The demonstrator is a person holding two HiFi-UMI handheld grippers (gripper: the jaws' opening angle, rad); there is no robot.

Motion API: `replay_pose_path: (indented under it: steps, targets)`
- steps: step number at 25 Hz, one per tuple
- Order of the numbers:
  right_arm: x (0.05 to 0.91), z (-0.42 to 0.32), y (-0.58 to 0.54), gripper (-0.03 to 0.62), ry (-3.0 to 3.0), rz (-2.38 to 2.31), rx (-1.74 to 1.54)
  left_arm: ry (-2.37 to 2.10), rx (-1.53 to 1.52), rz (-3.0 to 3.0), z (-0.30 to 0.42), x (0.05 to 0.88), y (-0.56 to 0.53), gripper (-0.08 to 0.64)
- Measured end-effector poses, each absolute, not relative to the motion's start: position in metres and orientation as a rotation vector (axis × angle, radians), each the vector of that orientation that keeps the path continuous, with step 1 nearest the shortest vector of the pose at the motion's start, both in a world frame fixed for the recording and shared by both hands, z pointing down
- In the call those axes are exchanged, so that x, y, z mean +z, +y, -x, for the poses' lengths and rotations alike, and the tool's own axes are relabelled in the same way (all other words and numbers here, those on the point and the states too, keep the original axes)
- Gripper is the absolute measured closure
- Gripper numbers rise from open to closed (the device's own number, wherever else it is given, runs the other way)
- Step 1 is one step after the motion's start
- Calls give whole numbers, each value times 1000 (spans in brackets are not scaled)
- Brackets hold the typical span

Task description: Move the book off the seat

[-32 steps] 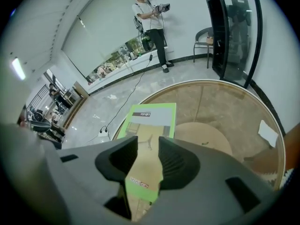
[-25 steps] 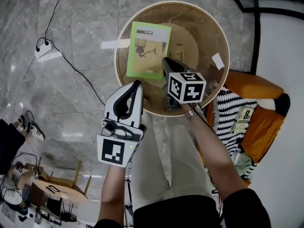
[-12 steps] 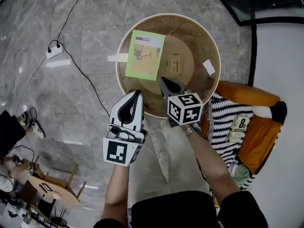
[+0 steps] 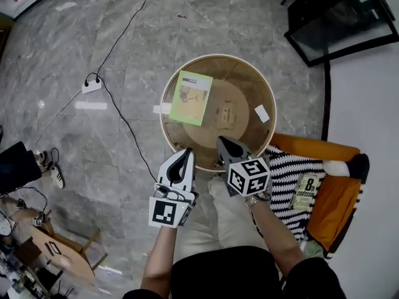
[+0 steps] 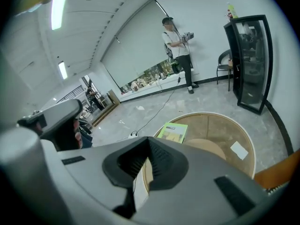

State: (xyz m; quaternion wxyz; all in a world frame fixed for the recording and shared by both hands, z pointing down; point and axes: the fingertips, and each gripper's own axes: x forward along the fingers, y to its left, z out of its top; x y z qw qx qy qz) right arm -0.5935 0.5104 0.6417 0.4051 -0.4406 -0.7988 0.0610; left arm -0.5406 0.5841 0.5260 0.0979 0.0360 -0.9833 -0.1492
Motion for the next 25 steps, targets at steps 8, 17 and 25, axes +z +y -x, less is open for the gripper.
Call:
replay_pose_path:
  steps: [8, 17, 25]
  targets:
    - [565, 565, 474, 578, -2018, 1206, 184, -2919, -442, -126, 523, 463, 534, 549]
    - [480, 548, 453, 578, -2026, 1308, 302, -2945, -380, -146, 504, 399, 501, 549]
    - [393, 542, 437, 578, -2064, 1420, 397, -3046, -310, -107, 492, 324, 487, 549]
